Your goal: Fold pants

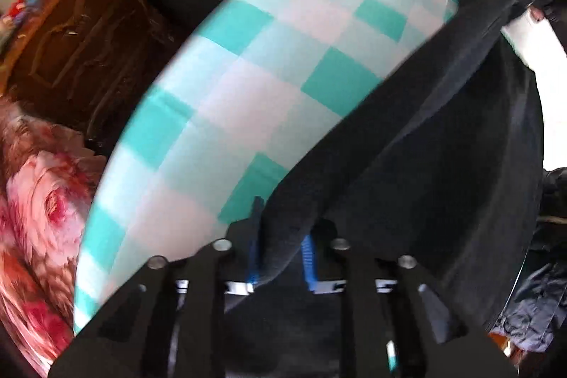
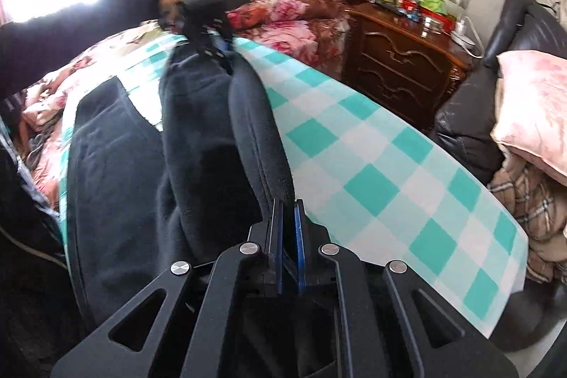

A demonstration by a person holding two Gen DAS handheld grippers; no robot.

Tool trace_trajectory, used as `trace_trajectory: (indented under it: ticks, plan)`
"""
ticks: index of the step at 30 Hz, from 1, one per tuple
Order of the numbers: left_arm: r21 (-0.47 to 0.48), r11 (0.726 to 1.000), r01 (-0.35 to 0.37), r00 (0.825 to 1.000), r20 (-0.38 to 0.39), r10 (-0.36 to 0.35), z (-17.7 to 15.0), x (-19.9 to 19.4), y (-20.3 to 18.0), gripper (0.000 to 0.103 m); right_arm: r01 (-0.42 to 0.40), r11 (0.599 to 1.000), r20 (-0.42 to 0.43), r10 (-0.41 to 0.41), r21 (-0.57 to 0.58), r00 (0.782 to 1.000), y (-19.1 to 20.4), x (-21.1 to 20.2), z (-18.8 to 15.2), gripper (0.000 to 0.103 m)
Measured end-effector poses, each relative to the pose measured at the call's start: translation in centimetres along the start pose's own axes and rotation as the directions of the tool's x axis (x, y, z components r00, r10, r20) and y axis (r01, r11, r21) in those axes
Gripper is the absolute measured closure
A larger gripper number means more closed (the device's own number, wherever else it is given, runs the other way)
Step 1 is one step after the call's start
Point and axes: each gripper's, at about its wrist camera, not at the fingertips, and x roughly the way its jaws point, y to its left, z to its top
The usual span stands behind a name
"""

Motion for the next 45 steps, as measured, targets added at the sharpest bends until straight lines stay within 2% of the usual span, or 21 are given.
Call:
trace_trajectory:
  ticks: [2,3,5,6,7,8,12,13,15,19,22,23,24,26,30,32,33,36,40,43,45]
  plan:
    - [-0.031,0.995,-0.091,0.992,0.087,0.093,-1.7,-3.3,-1.1,0.086,0.028,1.000,0.022,-0.028,0.001,0.999,0.4,-0.6,0.2,0.094]
    - [-0.040,0.987,-0.158,0.978,0.132,0.162,-2.7,-5.2,-2.5,0.088,0.038,0.999,0.034,-0.038,-0.002,0.999,0.7,-1.1,0.3,0.094]
    - [-0.034,0.965,-0.260,0.943,0.205,0.261,-4.7,-8.4,-6.3,0.090,0.062,0.998,0.056,-0.061,-0.017,0.997,1.6,-2.3,0.2,0.094]
    - [-0.032,0.951,-0.307,0.925,0.226,0.306,-5.9,-9.7,-8.3,0.090,0.069,0.997,0.071,-0.067,-0.026,0.995,2.4,-3.4,0.0,0.094]
    - [-0.024,0.929,-0.368,0.898,0.251,0.362,-7.5,-11.0,-11.3,0.090,0.075,0.997,0.087,-0.072,-0.033,0.994,3.1,-4.3,-0.3,0.094]
    - [-0.016,0.916,-0.401,0.882,0.262,0.390,-8.6,-11.9,-13.7,0.090,0.076,0.996,0.106,-0.072,-0.037,0.992,4.2,-5.7,-0.9,0.094]
    - [-0.036,0.847,-0.531,0.806,0.287,0.518,-12.8,-12.0,-23.3,0.090,0.087,0.994,0.132,-0.076,-0.073,0.988,8.8,-8.2,-4.2,0.094]
    - [-0.041,0.831,-0.555,0.790,0.285,0.542,-14.0,-11.6,-25.6,0.090,0.088,0.993,0.129,-0.077,-0.081,0.989,10.0,-8.4,-5.5,0.094]
    - [-0.068,0.817,-0.573,0.772,0.289,0.566,-16.7,-9.9,-30.4,0.091,0.095,0.993,0.119,-0.086,-0.066,0.989,12.1,-8.2,-8.5,0.094]
    - [-0.116,0.818,-0.563,0.784,0.239,0.573,-20.1,-4.4,-36.0,0.090,0.041,0.997,0.128,-0.049,0.065,0.991,14.8,-6.5,-15.4,0.094]
    - [-0.126,0.804,-0.581,0.790,0.154,0.594,-21.4,2.1,-36.9,0.090,0.036,0.993,0.077,-0.045,0.108,0.996,16.9,-3.1,-19.3,0.094]
    - [-0.129,0.799,-0.588,0.785,0.148,0.602,-21.6,3.1,-37.1,0.092,0.037,0.993,0.092,-0.048,0.116,0.995,17.6,-2.4,-20.1,0.094]
    - [-0.146,0.778,-0.610,0.759,0.174,0.628,-21.9,3.4,-37.4,0.092,0.039,0.989,0.117,-0.055,0.140,0.992,17.9,-2.7,-20.5,0.094]
    - [-0.214,0.784,-0.582,0.765,0.184,0.618,-21.9,2.8,-36.6,0.092,0.045,0.984,0.149,-0.071,0.169,0.986,18.0,-3.7,-20.7,0.094]
    - [-0.272,0.750,-0.604,0.710,0.244,0.660,-21.5,-0.8,-36.5,0.092,0.084,0.988,0.207,-0.110,0.131,0.972,19.4,-6.6,-19.7,0.094]
    - [-0.300,0.737,-0.605,0.691,0.261,0.674,-21.7,-2.5,-36.2,0.092,0.089,0.988,0.256,-0.118,0.124,0.960,20.6,-8.2,-18.9,0.094]
    - [-0.315,0.736,-0.599,0.689,0.265,0.674,-21.9,-3.1,-35.9,0.092,0.079,0.989,0.269,-0.111,0.129,0.957,20.9,-8.6,-18.8,0.094]
    - [-0.325,0.744,-0.584,0.702,0.259,0.664,-22.7,-3.3,-35.6,0.092,0.048,0.987,0.238,-0.084,0.152,0.968,21.2,-7.5,-20.0,0.094]
    - [-0.270,0.766,-0.583,0.746,0.195,0.636,-23.9,0.1,-37.3,0.092,0.044,0.982,0.144,-0.071,0.185,0.987,21.5,-4.1,-22.1,0.094]
    - [-0.244,0.753,-0.611,0.736,0.176,0.654,-24.6,1.2,-39.2,0.092,0.045,0.982,0.167,-0.076,0.181,0.983,22.0,-5.4,-21.6,0.094]
    - [-0.290,0.755,-0.588,0.730,0.213,0.650,-25.0,-0.2,-39.0,0.092,0.047,0.986,0.187,-0.077,0.161,0.979,22.2,-6.8,-21.1,0.094]
